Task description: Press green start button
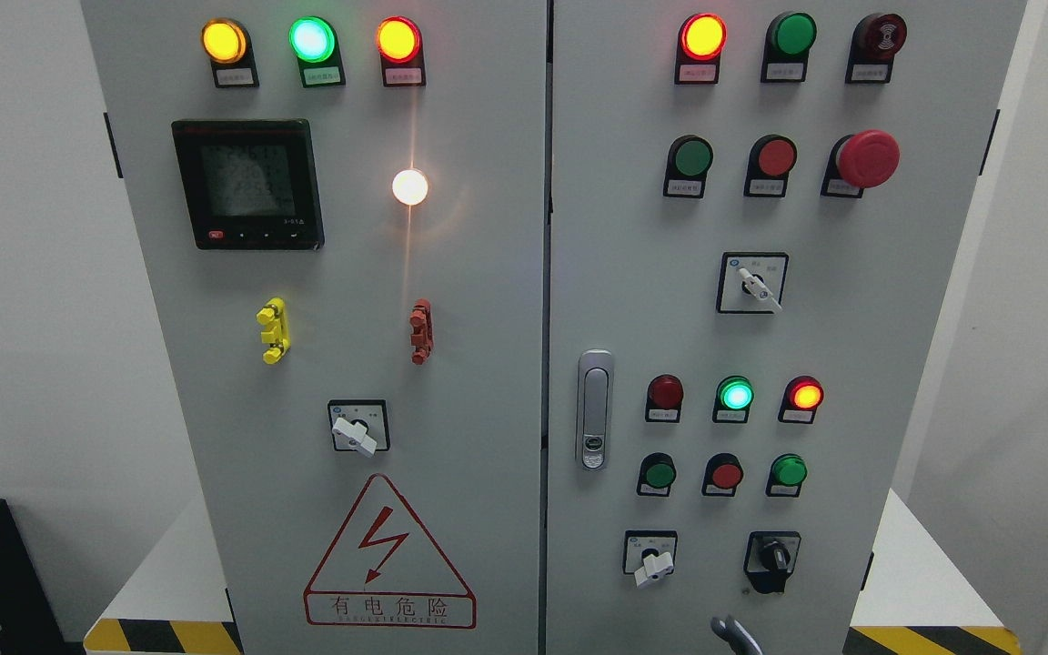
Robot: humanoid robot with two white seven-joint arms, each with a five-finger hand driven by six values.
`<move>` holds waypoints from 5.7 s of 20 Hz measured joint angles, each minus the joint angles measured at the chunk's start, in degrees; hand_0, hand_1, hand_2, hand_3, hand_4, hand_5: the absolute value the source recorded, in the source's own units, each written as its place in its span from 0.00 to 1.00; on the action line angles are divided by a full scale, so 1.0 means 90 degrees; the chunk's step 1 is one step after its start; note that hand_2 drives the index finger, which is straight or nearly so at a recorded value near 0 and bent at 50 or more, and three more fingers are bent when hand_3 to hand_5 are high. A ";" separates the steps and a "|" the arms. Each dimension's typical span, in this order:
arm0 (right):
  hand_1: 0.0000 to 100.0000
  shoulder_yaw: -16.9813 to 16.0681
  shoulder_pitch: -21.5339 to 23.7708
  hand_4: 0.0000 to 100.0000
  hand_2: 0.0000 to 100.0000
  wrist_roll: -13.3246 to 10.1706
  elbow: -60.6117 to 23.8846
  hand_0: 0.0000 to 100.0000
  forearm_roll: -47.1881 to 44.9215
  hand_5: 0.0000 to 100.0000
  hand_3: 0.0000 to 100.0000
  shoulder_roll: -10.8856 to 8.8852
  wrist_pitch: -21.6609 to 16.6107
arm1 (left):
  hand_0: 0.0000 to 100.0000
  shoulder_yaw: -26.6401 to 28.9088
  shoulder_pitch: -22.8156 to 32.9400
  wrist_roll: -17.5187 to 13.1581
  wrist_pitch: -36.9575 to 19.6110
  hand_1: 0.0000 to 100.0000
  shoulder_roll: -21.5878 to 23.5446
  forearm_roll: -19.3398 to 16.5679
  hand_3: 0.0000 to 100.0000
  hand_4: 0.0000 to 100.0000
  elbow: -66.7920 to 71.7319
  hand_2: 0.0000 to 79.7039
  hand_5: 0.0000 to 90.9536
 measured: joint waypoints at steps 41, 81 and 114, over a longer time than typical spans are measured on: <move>0.33 -0.0482 -0.1717 0.84 0.00 -0.1221 0.0616 0.37 0.6571 0.98 0.88 0.0019 0.0149 | 0.12 0.0000 0.0000 0.0000 0.0000 0.56 0.0000 0.0000 0.00 0.00 0.0000 0.00 0.00; 0.34 -0.0427 -0.2958 0.84 0.00 -0.1194 0.2210 0.40 0.6648 0.98 0.90 0.0041 0.0397 | 0.12 0.0000 0.0000 0.0000 0.0000 0.56 -0.0001 0.0000 0.00 0.00 0.0000 0.00 0.00; 0.25 -0.0392 -0.1746 0.52 0.00 -0.1106 0.0945 0.22 0.4729 0.52 0.48 0.0055 -0.0054 | 0.12 0.0000 0.0000 0.0000 0.0000 0.56 -0.0001 0.0000 0.00 0.00 0.0000 0.00 0.00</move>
